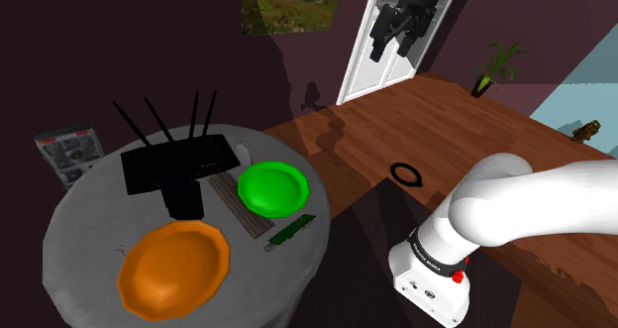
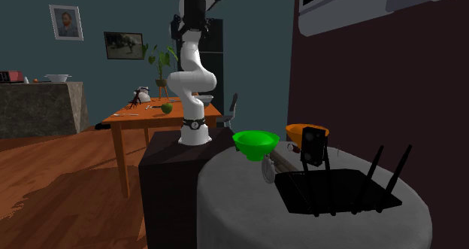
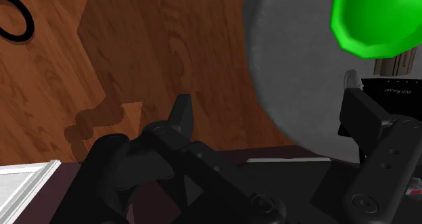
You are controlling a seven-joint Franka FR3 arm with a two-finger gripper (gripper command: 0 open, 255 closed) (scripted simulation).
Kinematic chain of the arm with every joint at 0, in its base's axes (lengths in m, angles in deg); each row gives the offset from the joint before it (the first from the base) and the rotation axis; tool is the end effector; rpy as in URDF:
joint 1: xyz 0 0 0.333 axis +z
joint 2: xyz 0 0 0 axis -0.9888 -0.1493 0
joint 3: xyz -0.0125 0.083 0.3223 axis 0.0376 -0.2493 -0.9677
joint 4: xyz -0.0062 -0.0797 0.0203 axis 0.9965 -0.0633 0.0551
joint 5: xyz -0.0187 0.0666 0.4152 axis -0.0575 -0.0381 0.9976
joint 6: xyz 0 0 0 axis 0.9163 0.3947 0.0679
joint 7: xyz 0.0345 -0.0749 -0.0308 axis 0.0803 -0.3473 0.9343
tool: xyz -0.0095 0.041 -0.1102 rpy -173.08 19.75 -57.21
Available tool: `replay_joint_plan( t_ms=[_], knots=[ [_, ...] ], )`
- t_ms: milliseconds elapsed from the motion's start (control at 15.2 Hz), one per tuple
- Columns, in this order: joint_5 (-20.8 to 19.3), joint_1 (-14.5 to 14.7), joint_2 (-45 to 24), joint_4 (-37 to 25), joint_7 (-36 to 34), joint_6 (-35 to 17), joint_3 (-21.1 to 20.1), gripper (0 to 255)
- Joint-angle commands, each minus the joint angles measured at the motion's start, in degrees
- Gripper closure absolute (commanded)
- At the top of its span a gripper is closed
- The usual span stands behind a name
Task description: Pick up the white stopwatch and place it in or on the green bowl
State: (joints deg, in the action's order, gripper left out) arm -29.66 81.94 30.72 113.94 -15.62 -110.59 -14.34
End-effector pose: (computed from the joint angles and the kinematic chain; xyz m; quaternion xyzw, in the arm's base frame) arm 0.3245 0.0107 0.6333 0.9967 -0.0552 0.0505 0.0306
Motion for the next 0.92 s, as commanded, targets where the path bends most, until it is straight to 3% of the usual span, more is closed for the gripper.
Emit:
replay_joint_plan(
  t_ms=[0,858],
  knots=[
    [0.0,0.0,0.0,0.0,0.0,0.0,0.0,0],
    [3.6,2.5,-20.7,1.8,-4.3,-18.4,-4.6,0]
  ],
)
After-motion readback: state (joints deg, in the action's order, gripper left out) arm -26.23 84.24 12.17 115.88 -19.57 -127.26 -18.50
